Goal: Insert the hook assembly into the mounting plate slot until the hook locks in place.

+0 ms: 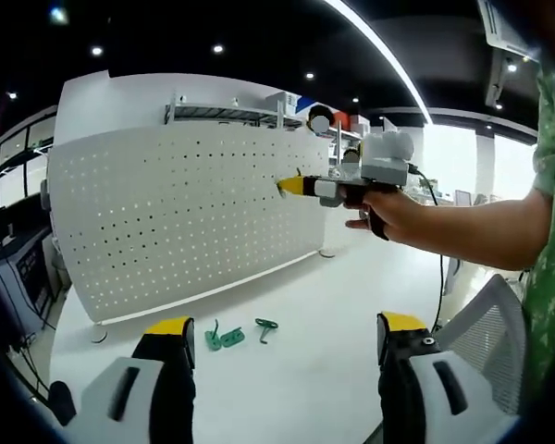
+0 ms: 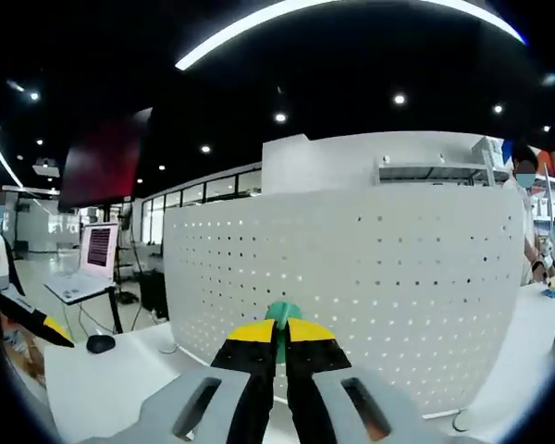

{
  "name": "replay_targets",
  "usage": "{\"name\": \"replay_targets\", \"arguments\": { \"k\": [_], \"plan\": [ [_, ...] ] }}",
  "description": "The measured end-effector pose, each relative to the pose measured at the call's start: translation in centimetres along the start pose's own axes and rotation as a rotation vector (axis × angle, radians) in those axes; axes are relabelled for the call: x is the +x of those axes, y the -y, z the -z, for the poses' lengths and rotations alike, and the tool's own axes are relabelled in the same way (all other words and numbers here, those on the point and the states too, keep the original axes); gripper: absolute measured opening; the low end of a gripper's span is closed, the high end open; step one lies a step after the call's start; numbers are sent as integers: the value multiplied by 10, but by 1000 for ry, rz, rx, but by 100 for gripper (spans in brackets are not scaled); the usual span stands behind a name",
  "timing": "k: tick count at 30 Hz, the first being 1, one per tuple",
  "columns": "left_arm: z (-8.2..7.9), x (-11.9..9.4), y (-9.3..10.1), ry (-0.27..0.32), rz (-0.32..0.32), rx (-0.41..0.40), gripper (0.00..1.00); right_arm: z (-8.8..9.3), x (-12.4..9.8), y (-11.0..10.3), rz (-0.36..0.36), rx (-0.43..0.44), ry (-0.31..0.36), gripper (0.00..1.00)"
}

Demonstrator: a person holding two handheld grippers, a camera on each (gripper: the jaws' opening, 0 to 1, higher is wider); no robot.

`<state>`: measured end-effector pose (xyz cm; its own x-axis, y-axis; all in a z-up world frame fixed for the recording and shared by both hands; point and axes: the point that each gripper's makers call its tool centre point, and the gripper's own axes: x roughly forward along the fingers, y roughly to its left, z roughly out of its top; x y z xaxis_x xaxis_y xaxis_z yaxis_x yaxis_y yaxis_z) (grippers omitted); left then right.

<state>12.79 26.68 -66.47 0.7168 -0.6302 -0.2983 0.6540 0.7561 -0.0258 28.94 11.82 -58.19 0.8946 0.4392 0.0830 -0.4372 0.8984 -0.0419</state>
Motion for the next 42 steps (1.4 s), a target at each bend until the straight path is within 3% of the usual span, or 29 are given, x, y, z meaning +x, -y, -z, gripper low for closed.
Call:
{"name": "replay_targets", "arguments": {
  "k": [23,26,35,42],
  "plan": [
    [4,0,4,-16,-1,-12,83,-66,-1,21,109,-192,208,2],
    [5,1,3,-18,-4,-17,83,-76,-1,28,144,-255,242,2],
    [4,2,1,-18,-13,-20,83,-80,4,39,184,-254,271,2],
    [-6,2,-2,10,-22,-27,82,-79,10,41,185,-259,274,2]
  ]
}}
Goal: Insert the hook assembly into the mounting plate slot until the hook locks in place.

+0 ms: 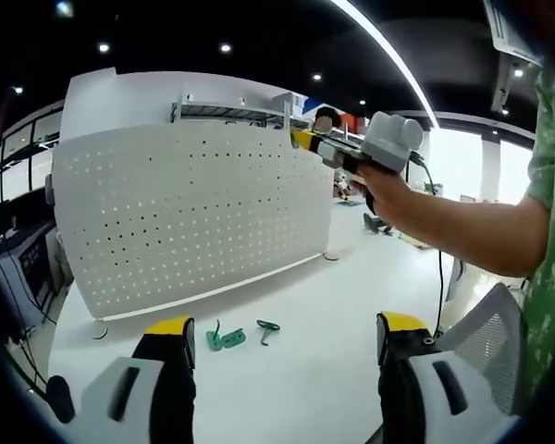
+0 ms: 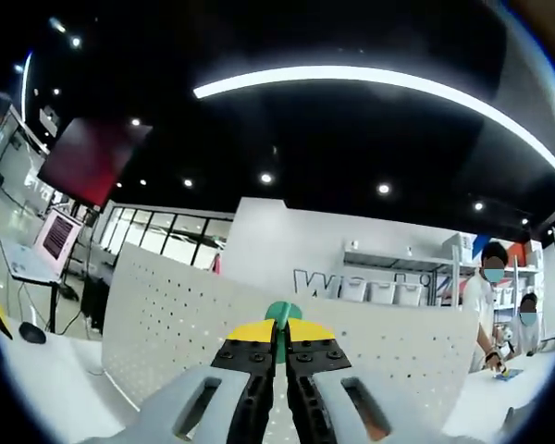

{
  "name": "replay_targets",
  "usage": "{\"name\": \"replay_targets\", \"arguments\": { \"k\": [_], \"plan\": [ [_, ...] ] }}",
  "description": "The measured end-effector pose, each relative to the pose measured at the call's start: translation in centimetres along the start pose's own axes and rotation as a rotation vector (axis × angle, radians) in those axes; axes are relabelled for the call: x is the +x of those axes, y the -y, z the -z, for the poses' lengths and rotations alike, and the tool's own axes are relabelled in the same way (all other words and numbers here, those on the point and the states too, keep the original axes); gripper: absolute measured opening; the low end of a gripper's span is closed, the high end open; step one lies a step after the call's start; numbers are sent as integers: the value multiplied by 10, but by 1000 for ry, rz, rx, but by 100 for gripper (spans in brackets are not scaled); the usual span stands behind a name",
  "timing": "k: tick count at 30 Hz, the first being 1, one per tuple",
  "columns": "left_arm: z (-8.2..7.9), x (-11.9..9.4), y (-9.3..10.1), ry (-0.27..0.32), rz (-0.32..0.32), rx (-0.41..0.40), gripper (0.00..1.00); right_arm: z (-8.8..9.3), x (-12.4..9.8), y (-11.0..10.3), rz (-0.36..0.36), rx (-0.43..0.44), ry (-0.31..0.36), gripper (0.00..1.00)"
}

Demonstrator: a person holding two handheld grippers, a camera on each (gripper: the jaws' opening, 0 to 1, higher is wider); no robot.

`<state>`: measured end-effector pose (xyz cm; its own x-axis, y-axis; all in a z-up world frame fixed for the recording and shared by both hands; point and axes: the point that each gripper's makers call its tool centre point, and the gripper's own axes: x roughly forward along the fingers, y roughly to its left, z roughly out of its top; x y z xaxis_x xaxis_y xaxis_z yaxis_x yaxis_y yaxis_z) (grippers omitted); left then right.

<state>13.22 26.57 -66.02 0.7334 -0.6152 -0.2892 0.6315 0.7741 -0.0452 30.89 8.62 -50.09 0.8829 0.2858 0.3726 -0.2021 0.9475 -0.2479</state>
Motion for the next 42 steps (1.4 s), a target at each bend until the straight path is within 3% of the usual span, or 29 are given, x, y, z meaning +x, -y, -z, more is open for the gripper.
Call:
{"name": "replay_targets", "arguments": {
  "k": [21,42],
  "plan": [
    [-40,11,-5,123,13,16,83,10,27,19,60,-2,29,2],
    [-33,22,-10,77,16,21,82,21,52,41,119,-50,71,2]
  ]
}}
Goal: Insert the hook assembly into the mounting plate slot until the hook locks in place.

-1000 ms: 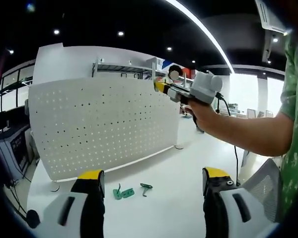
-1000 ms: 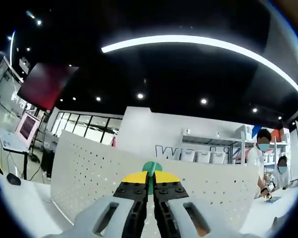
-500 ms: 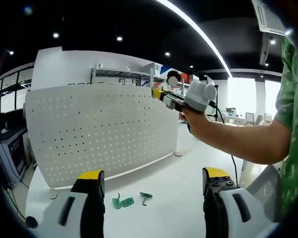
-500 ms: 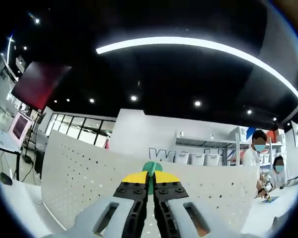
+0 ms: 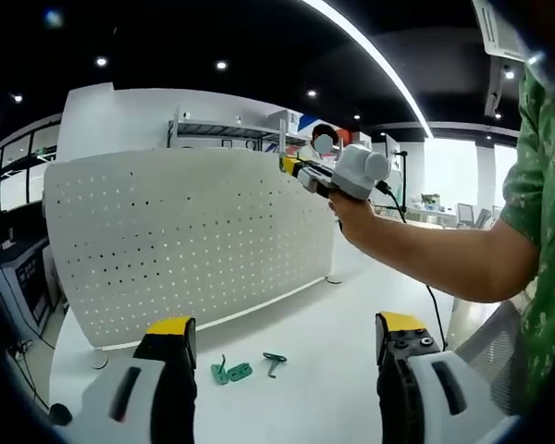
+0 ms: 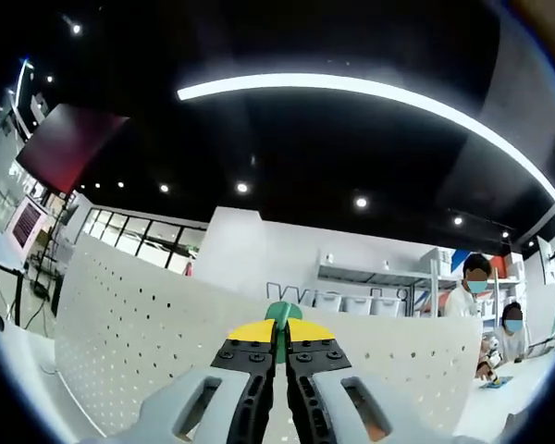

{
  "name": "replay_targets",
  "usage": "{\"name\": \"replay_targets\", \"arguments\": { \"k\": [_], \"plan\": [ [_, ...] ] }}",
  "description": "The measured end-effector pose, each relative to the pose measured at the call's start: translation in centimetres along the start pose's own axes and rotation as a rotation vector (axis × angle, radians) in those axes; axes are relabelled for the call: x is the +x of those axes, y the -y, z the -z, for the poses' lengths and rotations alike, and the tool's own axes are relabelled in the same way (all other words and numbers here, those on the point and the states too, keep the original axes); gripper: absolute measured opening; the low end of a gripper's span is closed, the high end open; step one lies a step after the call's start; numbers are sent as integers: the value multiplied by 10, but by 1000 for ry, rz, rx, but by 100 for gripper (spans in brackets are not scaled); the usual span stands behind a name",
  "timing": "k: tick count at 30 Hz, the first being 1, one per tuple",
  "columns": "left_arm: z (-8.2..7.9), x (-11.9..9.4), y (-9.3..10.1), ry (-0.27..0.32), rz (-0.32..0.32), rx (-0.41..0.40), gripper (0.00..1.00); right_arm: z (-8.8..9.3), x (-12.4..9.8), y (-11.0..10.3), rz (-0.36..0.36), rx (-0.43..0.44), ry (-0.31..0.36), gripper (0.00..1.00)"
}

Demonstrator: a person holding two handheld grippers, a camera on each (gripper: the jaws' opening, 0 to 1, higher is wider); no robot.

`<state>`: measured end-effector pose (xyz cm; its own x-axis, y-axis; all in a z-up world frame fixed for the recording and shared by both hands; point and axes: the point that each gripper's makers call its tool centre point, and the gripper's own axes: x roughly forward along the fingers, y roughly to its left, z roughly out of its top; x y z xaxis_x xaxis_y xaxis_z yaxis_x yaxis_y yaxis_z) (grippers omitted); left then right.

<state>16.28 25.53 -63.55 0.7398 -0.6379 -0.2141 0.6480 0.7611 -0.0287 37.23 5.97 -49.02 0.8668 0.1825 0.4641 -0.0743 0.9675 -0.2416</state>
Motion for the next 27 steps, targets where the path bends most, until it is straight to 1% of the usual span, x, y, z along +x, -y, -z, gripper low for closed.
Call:
{"name": "replay_targets", "arguments": {
  "k": [2,10,16,23,27],
  "plan": [
    [2,2,-1,-6,1,-3,82,2,2,-2,-6,-14,1,2],
    [2,8,-4,-15,-1,1,81,12,9,-5,-11,-17,-1,2],
    [5,8,-5,-28,-6,-1,81,15,11,-3,-10,-27,0,2],
    [5,9,-6,-31,-9,2,81,18,16,0,-9,-28,4,2],
    [6,10,-7,-34,-12,2,81,23,17,-2,-13,-25,-6,2]
  ]
}}
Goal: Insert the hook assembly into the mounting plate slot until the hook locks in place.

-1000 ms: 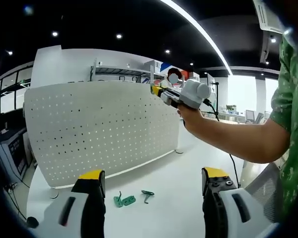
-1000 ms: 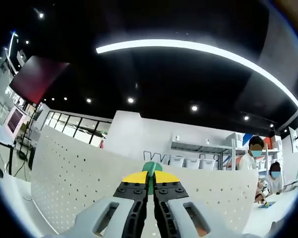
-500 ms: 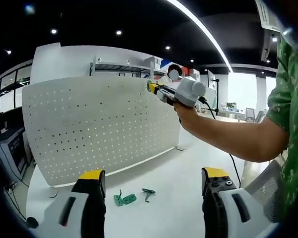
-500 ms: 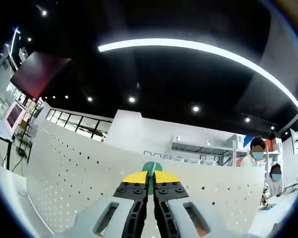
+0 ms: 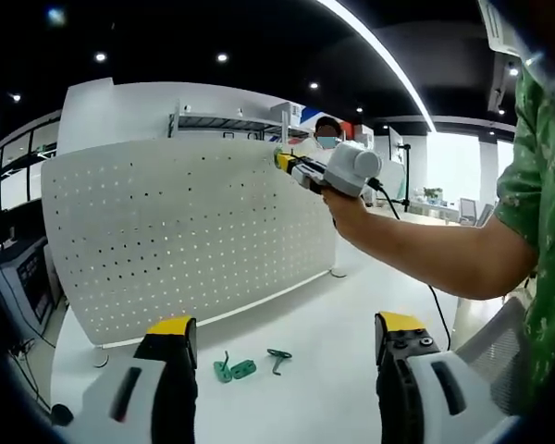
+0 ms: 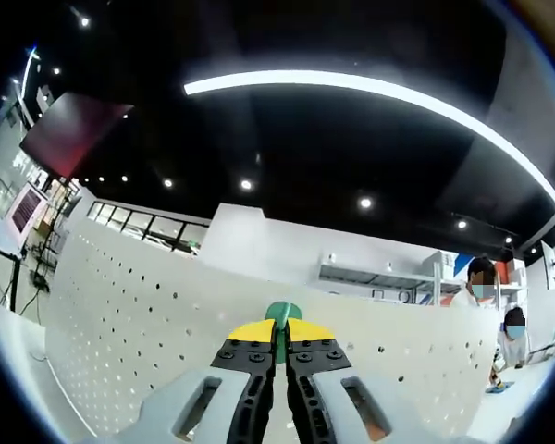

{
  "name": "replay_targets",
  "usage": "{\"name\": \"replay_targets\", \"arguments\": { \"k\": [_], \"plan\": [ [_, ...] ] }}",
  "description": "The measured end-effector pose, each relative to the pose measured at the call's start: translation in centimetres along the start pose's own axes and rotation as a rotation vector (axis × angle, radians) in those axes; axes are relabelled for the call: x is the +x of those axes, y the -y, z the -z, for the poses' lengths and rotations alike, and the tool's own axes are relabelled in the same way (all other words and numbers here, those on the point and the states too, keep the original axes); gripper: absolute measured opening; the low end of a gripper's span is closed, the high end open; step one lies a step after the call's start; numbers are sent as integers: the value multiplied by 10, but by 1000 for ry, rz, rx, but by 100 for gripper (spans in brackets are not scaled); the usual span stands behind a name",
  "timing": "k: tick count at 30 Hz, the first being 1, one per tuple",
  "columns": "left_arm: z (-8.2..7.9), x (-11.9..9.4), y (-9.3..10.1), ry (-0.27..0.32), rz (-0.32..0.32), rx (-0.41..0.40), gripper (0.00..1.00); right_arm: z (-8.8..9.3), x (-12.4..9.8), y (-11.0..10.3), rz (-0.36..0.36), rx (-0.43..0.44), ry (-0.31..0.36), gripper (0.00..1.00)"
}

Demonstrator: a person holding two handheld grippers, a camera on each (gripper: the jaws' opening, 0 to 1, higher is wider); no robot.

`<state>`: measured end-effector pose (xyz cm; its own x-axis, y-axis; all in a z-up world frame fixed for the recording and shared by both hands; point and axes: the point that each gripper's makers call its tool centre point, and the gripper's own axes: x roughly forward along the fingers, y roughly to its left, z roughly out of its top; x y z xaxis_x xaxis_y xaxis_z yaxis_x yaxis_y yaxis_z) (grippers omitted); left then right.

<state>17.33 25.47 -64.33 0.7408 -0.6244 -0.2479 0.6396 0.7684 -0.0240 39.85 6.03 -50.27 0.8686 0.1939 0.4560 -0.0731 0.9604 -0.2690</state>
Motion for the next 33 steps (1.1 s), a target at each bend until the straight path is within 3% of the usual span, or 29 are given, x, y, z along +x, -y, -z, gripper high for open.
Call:
{"name": "replay_targets", "arguments": {
  "k": [33],
  "plan": [
    [2,2,-6,-7,-11,-6,80,11,3,2,4,13,-10,2]
  ]
}}
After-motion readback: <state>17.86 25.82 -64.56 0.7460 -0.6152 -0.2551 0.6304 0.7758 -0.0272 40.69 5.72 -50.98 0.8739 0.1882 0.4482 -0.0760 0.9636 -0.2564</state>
